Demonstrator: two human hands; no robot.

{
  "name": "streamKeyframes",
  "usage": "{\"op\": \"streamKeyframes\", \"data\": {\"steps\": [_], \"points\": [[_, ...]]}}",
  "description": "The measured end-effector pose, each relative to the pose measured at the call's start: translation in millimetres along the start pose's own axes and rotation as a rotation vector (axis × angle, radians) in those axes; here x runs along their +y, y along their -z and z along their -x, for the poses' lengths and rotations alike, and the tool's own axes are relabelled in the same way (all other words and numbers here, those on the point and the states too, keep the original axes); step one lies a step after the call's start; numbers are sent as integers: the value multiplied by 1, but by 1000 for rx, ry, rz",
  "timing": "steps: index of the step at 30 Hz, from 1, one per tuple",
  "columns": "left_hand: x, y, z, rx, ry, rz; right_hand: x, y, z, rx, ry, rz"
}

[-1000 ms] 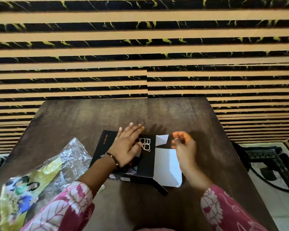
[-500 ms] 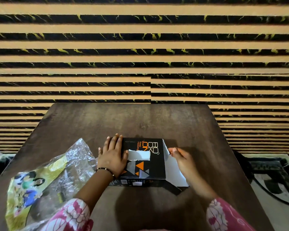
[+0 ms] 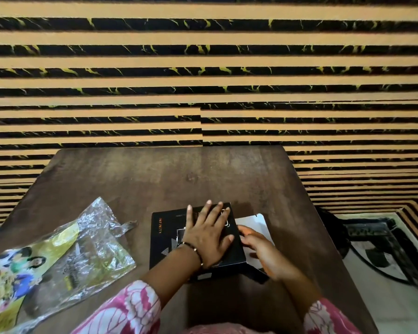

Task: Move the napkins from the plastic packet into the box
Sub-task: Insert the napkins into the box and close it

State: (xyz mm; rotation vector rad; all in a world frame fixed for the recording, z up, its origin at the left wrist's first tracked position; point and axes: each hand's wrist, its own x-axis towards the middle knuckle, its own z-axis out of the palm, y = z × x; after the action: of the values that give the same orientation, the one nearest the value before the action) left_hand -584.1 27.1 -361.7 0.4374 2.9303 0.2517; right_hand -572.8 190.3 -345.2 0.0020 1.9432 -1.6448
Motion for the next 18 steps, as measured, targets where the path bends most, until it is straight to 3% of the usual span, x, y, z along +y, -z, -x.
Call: {"op": "streamKeyframes", "data": {"steps": [5,9,12,15,18], "points": [[20,1,-29,-33,30,-48,-12,19,-8,-43,-111,217],[24,-4,-33,51,82,-69,-7,31,-8,-84,-130,277],[24,-9,-32,93,86,-65,0,49,1,-189,-145,295],[25,-9,-31,112,91,-44,17,62,6,-319,-190,542],[25,-10,-30,121,94,-40,28,66,3,-162,-139,752]]}}
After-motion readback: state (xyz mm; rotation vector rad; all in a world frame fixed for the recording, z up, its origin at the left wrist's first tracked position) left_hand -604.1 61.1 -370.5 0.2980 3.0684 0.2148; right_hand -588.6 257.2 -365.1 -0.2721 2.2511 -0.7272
